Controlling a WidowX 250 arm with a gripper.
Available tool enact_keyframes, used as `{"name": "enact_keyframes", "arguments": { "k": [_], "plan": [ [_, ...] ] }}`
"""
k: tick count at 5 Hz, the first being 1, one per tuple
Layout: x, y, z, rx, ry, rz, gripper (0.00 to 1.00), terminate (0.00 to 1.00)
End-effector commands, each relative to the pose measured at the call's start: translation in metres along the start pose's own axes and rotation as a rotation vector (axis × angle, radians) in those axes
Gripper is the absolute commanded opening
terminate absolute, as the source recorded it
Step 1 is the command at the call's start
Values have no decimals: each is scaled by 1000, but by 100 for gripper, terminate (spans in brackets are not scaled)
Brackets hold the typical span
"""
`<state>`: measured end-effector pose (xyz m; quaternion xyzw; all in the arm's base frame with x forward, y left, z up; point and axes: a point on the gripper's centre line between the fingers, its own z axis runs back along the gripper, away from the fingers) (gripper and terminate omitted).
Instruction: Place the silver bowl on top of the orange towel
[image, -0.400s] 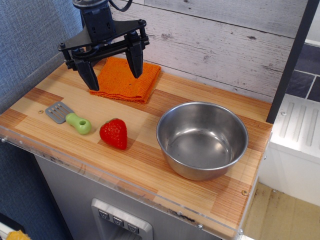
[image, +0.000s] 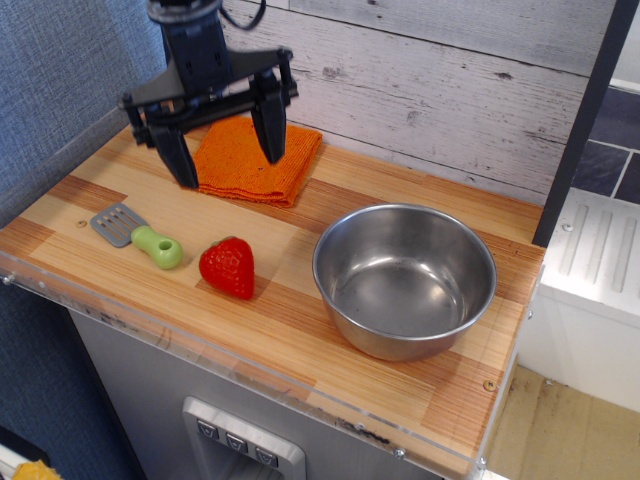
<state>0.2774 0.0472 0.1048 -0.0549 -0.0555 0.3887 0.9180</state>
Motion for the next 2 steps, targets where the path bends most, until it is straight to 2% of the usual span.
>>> {"name": "enact_keyframes", "arguments": {
  "k": [1, 2],
  "plan": [
    [-26, -21, 0, -102, 61, -295, 100, 0],
    [-37, -27, -7, -88, 88, -410, 100, 0]
  ]
}}
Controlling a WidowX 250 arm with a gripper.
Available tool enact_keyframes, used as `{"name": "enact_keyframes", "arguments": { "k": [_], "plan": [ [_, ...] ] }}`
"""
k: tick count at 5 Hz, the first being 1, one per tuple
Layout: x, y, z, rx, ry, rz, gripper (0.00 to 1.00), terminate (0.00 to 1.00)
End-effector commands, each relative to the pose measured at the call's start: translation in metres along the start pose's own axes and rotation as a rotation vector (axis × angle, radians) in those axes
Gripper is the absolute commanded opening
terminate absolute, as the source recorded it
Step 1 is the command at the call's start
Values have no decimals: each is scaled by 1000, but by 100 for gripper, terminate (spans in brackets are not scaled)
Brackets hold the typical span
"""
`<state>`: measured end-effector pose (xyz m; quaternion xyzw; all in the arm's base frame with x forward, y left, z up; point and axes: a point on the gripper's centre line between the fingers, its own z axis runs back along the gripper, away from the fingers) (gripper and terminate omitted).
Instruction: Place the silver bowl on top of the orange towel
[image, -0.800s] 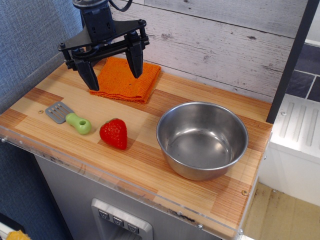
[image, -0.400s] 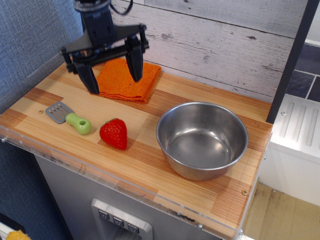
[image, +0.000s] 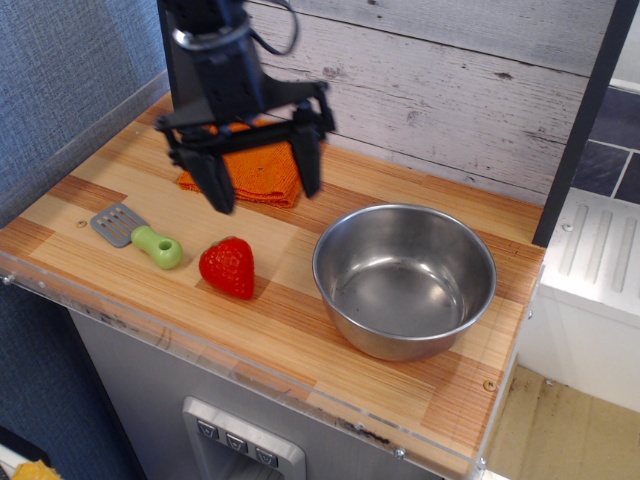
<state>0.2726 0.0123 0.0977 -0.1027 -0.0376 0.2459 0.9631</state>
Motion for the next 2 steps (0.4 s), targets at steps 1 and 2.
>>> {"name": "enact_keyframes", "arguments": {
  "k": [1, 2],
  "plan": [
    [-12, -9, -19, -1, 36, -192, 100, 0],
    [-14, -3, -34, -39, 31, -204, 100, 0]
  ]
}}
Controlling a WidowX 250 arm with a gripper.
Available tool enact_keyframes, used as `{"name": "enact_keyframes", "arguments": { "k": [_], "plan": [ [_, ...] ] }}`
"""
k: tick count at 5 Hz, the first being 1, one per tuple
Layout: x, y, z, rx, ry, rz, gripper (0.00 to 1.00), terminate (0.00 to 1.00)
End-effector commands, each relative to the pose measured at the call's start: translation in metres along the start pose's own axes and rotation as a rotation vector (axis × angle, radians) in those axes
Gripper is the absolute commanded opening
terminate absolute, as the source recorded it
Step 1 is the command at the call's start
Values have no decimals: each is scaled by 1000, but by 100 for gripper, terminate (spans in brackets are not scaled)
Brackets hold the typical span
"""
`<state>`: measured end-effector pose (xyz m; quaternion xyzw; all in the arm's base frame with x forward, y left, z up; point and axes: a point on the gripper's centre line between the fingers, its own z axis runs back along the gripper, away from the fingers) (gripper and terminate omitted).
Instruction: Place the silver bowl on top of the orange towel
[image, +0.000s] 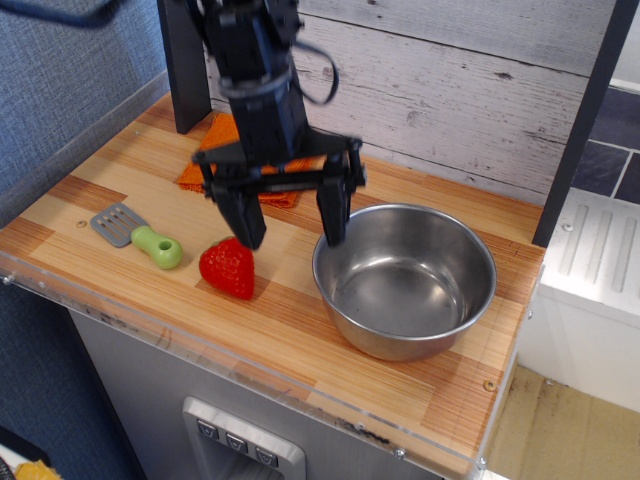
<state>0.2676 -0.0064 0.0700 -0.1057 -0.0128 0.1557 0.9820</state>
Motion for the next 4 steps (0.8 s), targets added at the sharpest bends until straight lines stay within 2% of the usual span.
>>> {"name": "enact_keyframes", "arguments": {
  "k": [1, 3, 4],
  "plan": [
    [-3, 2, -23, -11, -73, -43, 100, 0],
    [1, -13, -39, -46, -166, -84, 100, 0],
    [2, -16, -41, -57, -189, -117, 0, 0]
  ]
}}
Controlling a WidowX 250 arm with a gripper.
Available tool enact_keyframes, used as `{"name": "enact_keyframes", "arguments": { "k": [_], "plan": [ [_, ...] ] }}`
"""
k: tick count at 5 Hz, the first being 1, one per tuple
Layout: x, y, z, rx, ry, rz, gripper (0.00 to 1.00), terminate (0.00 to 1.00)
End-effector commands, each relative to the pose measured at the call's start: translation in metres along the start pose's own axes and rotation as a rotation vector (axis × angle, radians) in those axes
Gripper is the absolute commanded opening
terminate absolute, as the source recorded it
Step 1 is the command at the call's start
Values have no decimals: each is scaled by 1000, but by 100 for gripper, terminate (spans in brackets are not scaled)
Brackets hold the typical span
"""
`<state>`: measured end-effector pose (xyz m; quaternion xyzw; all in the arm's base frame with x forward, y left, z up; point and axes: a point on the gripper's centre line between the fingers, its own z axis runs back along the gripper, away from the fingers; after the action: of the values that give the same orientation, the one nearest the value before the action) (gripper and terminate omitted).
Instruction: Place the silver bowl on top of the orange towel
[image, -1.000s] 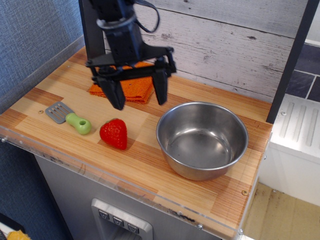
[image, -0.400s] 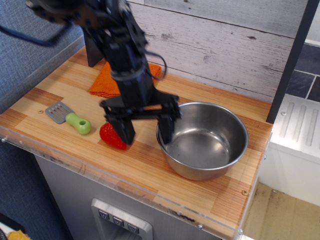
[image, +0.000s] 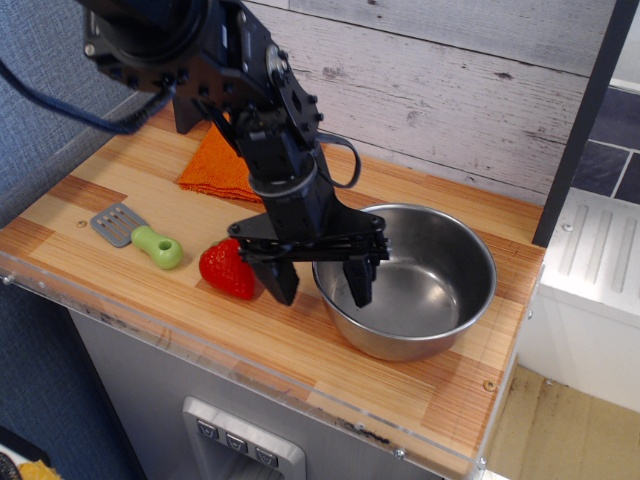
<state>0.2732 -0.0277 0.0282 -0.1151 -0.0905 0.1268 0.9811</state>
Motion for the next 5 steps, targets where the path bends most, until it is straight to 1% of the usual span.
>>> {"name": "enact_keyframes", "arguments": {
  "k": [1, 2, 3, 4, 5],
  "plan": [
    [4, -2, 5, -8, -48, -40, 0, 0],
    [3, 1, 8, -15, -52, -8, 0, 0],
    [2, -1, 3, -16, -16, -19, 0, 0],
    [-1, -4, 4, -13, 4, -47, 0, 0],
    [2, -4, 14, -33, -4, -57, 0, 0]
  ]
}}
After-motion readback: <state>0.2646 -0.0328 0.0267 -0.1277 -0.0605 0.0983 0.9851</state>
